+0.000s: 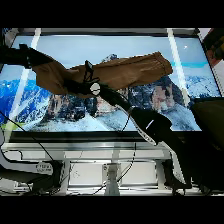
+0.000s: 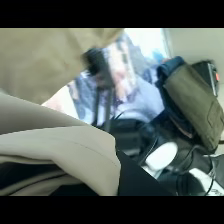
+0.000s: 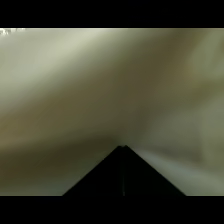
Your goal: Fold the clothes and pants, and hang the long-sleeved shirts on hangers.
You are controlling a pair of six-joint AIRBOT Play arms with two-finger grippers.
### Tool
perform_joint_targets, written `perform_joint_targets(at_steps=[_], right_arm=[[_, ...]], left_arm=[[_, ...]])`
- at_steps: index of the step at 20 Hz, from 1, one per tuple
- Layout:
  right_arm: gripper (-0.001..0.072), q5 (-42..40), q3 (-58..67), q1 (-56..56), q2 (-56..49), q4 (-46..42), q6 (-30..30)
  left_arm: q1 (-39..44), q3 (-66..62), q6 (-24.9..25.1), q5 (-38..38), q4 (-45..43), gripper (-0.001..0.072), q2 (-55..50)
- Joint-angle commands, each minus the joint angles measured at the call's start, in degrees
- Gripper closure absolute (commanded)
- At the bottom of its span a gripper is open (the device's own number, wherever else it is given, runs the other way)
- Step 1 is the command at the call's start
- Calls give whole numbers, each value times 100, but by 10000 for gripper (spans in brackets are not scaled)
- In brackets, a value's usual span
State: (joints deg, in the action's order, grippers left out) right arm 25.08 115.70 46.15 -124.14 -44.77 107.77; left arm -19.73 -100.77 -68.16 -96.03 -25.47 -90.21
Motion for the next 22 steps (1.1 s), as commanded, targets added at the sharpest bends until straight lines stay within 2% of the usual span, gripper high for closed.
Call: perform_joint_targets(at_steps=[1, 3, 7, 8, 13, 17, 22], right_arm=[[692, 37, 2, 173, -50, -9, 205], [691, 352, 2, 101, -46, -26, 138], [691, 1357, 0, -227, 68, -26, -317], [691, 1615, 0, -323, 118, -28, -442], [690, 2785, 0, -811, 566, -31, -1613], [690, 3187, 0, -1104, 955, -85, -2361], [690, 3517, 0, -1410, 1097, -398, -2413]], left_arm=[[31, -2, -4, 39, -337, 688, 33], [-46, -4, -33, 409, -1036, 687, 33], [-107, -4, -542, 1882, -2341, 688, 33], [-101, -4, -831, 2164, -2756, 688, 33], [-83, -42, -1069, 2188, -4913, 689, 35], [195, -105, -319, 2549, -5147, 689, 35], [1394, -105, 352, 4024, -5180, 689, -15]])
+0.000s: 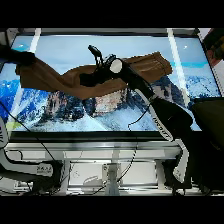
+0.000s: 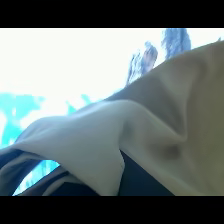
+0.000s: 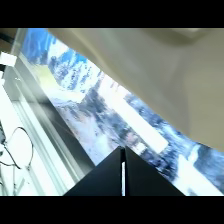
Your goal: Fold the clothes and pants, and hang the long-sleeved shirts on hangers.
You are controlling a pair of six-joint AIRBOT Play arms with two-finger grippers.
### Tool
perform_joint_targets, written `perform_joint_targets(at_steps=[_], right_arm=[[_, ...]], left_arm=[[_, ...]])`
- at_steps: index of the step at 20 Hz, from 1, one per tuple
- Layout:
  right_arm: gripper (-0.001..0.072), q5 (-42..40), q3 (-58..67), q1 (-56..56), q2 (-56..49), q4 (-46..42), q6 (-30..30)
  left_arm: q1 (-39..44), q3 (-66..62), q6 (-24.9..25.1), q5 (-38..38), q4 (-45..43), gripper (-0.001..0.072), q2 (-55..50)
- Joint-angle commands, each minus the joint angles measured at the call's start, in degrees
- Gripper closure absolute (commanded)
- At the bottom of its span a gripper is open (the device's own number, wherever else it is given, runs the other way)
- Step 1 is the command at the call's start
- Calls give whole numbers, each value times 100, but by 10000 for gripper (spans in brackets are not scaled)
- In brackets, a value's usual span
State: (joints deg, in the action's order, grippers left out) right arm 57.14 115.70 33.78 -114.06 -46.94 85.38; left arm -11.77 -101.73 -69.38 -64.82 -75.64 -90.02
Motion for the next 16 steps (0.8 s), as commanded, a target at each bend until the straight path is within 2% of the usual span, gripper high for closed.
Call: perform_joint_targets(at_steps=[1, 3, 4, 11, 16], right_arm=[[690, 404, 0, -243, 90, -267, -175], [690, 568, 0, -407, 92, -387, -170], [690, 649, 0, -505, 96, -439, -170], [690, 1137, 0, -1397, 116, -452, -170], [690, 1414, 0, -1967, 120, -452, -170]], left_arm=[[903, -9, 490, 1252, -240, 689, -79], [1523, -9, 487, 1751, -238, 690, -275], [1779, -9, 485, 1764, -238, 689, -411], [3036, -9, 339, 1104, -225, 687, -1606], [3515, -9, 341, 1078, -216, 687, -1875]])
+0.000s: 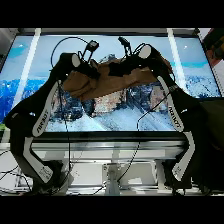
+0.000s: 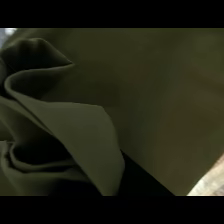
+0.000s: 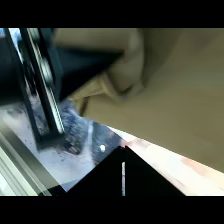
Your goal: Fold the clothes and pants, and hang the long-sleeved shirts on hangers.
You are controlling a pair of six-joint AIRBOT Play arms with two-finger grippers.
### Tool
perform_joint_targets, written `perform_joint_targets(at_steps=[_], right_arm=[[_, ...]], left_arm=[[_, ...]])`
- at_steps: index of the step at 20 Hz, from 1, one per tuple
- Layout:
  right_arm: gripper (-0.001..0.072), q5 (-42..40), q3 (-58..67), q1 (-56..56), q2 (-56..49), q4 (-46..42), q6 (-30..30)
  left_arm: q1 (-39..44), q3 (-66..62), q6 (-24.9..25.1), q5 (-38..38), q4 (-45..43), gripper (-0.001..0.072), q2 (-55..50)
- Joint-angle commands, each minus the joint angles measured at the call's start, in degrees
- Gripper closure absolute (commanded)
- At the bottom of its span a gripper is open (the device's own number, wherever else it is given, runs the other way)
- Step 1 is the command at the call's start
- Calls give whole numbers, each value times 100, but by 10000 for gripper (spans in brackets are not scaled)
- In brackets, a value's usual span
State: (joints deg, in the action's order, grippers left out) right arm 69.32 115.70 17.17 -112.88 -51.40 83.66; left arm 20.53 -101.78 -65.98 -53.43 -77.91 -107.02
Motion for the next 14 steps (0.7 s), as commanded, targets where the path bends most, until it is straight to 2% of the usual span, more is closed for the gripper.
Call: perform_joint_targets(at_steps=[1, 10, 11, 12, 13, 14], right_arm=[[690, 223, 0, -380, 2, -7, 2], [690, 352, 0, -509, 2, -7, 2], [689, 356, 0, -509, 2, -7, 2], [689, 356, 0, -509, 2, -7, 2], [689, 358, 0, -509, 2, -9, 0], [690, 361, 0, -509, 2, -9, 0]], left_arm=[[328, -4, 0, -61, 11, 686, -188], [396, -4, 0, 199, 466, 685, -190], [380, -4, 0, 197, 466, 625, -188], [363, -4, 0, 175, 468, 375, -168], [343, -4, -2, 175, 468, 67, -138], [328, -4, -2, 168, 457, 8, -74]])
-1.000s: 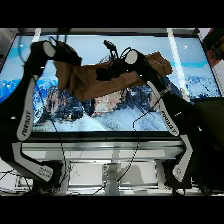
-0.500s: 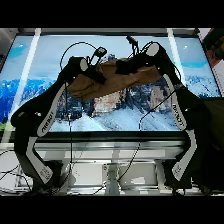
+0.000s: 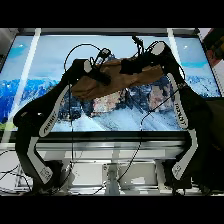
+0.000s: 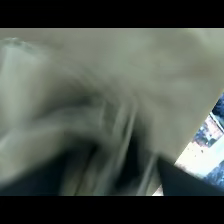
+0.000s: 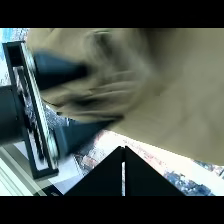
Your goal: Fold the clothes and pants, and hang the long-sleeved shirts on hangers.
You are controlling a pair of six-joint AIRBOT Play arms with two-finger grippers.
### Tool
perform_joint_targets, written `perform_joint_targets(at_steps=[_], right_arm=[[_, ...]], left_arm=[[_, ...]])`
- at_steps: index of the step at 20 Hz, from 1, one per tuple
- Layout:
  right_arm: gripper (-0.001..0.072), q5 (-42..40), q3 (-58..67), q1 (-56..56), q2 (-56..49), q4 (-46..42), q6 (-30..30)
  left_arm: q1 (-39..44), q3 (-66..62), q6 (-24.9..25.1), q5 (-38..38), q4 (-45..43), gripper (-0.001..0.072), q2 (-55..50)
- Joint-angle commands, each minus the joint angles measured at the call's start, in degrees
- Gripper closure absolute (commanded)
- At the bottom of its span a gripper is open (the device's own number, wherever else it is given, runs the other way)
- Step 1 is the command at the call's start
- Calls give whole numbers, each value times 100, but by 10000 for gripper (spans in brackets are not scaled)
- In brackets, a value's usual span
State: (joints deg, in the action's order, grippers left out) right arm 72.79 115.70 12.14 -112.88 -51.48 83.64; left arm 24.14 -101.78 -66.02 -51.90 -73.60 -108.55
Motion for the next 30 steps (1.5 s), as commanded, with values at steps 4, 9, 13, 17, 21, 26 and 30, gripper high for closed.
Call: perform_joint_targets(at_steps=[4, 9, 13, 17, 21, 26, 30], right_arm=[[689, 37, 0, -13, 2, -37, 0], [689, 160, 0, -13, 2, -273, -2], [690, 151, 0, -13, 2, -282, -61], [689, 103, 0, -11, 0, -289, -83], [690, 109, 0, -13, 0, -330, -87], [690, 46, 0, -11, 0, -448, -92], [690, -50, 0, -13, 0, -450, -125]], left_arm=[[-289, -4, -7, -227, -472, 187, 673], [-1576, -4, -1325, -1318, -1292, 654, 1333], [-2671, 15, -1718, -3080, -1274, 687, 1272], [-3042, 17, -1718, -3355, -1296, 688, 1034], [-2905, 17, -1722, -2990, -1294, 688, 710], [-2861, 17, -1805, -2706, -723, 688, 4], [-2662, 17, -2052, -1989, -866, 689, -269]])
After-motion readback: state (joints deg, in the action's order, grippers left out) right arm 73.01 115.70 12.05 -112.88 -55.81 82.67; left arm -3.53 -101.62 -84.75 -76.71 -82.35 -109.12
